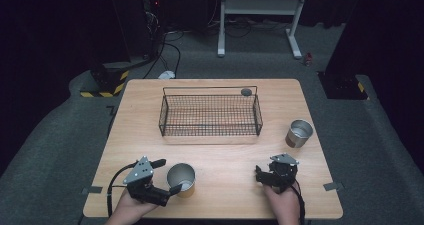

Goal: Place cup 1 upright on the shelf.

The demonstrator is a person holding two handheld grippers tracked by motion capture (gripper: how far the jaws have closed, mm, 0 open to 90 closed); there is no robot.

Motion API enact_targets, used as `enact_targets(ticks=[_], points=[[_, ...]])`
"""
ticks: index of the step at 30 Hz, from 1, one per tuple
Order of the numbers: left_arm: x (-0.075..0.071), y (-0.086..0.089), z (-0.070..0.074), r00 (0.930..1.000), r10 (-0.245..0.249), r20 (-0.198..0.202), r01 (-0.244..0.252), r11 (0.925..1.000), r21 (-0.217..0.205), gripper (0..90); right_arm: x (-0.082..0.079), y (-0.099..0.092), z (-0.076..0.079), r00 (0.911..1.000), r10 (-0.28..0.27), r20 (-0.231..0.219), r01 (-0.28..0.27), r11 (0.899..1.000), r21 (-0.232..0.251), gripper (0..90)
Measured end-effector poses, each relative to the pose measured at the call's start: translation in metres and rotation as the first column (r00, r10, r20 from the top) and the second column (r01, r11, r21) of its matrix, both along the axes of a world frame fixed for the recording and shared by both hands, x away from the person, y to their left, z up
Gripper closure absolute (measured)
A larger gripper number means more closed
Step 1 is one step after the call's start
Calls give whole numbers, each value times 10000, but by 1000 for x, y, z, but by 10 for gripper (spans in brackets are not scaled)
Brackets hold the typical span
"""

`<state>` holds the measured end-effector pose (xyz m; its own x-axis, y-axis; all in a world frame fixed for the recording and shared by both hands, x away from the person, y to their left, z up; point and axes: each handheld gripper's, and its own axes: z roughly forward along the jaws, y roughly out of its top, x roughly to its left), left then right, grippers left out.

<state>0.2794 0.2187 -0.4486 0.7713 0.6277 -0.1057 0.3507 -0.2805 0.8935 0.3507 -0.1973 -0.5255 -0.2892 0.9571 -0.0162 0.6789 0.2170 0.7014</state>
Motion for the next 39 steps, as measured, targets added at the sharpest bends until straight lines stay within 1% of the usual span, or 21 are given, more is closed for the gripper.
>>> enact_targets(ticks=[2,5,6,8,11,14,17,22,25,27,29,30,31,34,37,39], points=[[0,-2,-2,10000,-79,13,79,10000,-32,0,0,0,0,10000,9,-12,-9,10000,1,89],[1,-4,-5,9998,-175,50,175,9998,44,0,0,0,0,10000,9,-9,-9,10000,1,89],[0,-5,-6,9998,-196,-13,196,9998,-5,0,0,0,0,10000,7,-8,-7,10000,3,88],[0,-6,-7,9997,-245,57,245,9997,55,0,0,0,0,10000,10,-12,-10,10000,2,89],[-1,-9,-8,9995,-323,73,323,9995,25,0,0,0,0,10000,0,2,0,10000,0,89],[-1,-12,-10,9993,-354,127,352,9993,160,0,0,0,0,10000,1,6,-1,10000,2,88],[-1,-15,-15,9993,-360,38,359,9991,244,0,0,0,0,10000,9,-9,-9,10000,0,89],[-1,-20,-20,9987,-462,202,451,9976,516,0,0,0,0,10000,2,4,-2,10000,1,88],[1,-22,-24,9988,-467,178,455,9970,630,0,0,0,0,10000,1,9,-1,10000,3,88],[3,-22,-26,9990,-417,153,408,9974,593,0,0,0,0,10000,-1,6,1,10000,3,89],[3,-22,-28,9989,-384,264,369,9976,579,2,0,0,0,10000,8,6,-8,10000,-3,89],[3,-22,-29,9990,-373,249,359,9978,558,5,0,0,0,10000,9,-10,-9,10000,2,89],[4,-21,-29,9993,-322,196,311,9981,533,5,0,0,0,10000,8,-11,-8,10000,2,89],[7,-21,-32,9992,-399,-58,401,9985,365,5,0,0,0,10000,9,-12,-9,10000,3,89],[8,-24,-34,9990,-453,-54,455,9979,452,6,0,0,0,10000,9,-10,-9,10000,3,89],[7,-25,-34,9988,-484,74,480,9973,550,6,0,0,0,10000,9,-4,-9,10000,2,89]])
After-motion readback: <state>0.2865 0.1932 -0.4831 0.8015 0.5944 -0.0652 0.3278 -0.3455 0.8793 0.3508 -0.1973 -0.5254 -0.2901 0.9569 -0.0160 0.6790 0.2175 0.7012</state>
